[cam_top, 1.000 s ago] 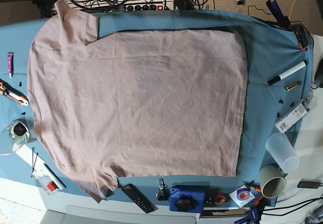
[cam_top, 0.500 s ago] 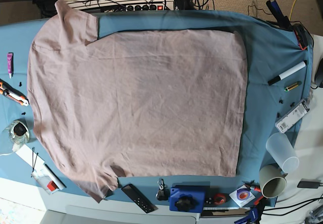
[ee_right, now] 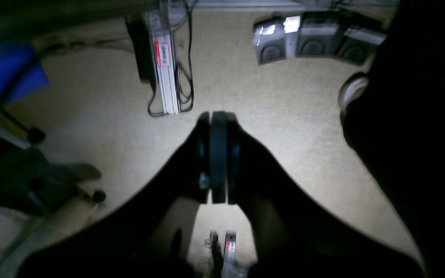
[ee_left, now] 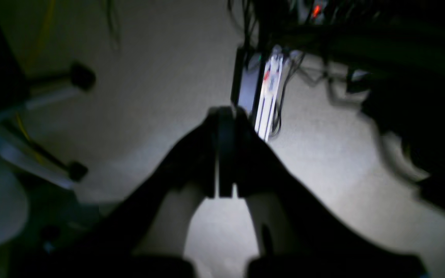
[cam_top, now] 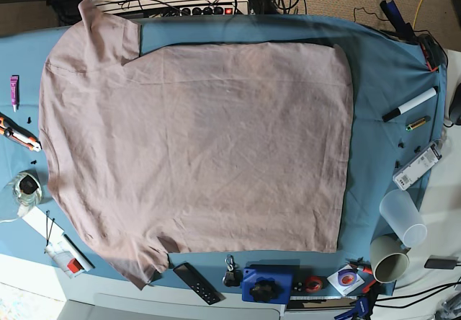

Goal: Fold the T-shirt properly
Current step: 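Move both grippers in toward the shirt's shoulder corners, then lower both grippers and pinch the shirt's shoulder edge corners, then lift the shoulder edge with both grippers and pull it taut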

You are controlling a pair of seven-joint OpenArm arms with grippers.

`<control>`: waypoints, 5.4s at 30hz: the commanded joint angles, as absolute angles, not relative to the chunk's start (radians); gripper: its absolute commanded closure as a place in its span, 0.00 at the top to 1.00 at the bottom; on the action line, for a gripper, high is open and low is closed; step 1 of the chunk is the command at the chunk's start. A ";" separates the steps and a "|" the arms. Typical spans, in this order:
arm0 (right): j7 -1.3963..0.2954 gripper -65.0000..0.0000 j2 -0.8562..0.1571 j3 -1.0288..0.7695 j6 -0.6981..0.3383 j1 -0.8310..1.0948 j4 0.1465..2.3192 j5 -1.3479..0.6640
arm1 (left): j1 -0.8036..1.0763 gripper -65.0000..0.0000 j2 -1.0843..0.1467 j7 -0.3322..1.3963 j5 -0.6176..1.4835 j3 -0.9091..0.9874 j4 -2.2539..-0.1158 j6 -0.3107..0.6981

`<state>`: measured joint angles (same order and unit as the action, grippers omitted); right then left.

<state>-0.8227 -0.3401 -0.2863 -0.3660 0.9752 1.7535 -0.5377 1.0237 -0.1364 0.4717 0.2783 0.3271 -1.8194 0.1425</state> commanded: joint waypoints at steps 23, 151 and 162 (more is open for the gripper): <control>-0.941 0.00 -0.341 -0.795 -0.508 0.924 2.088 -0.793 | 1.077 0.00 -0.142 0.566 0.282 0.331 -2.329 0.042; -1.265 0.06 -0.300 -0.774 -0.698 0.573 1.464 -1.155 | 0.601 0.00 -0.117 0.672 0.602 0.331 -1.866 0.204; -1.247 0.00 -0.299 -0.822 -0.698 0.574 1.524 -1.161 | 0.638 0.00 -0.117 0.725 0.577 0.331 -2.016 0.203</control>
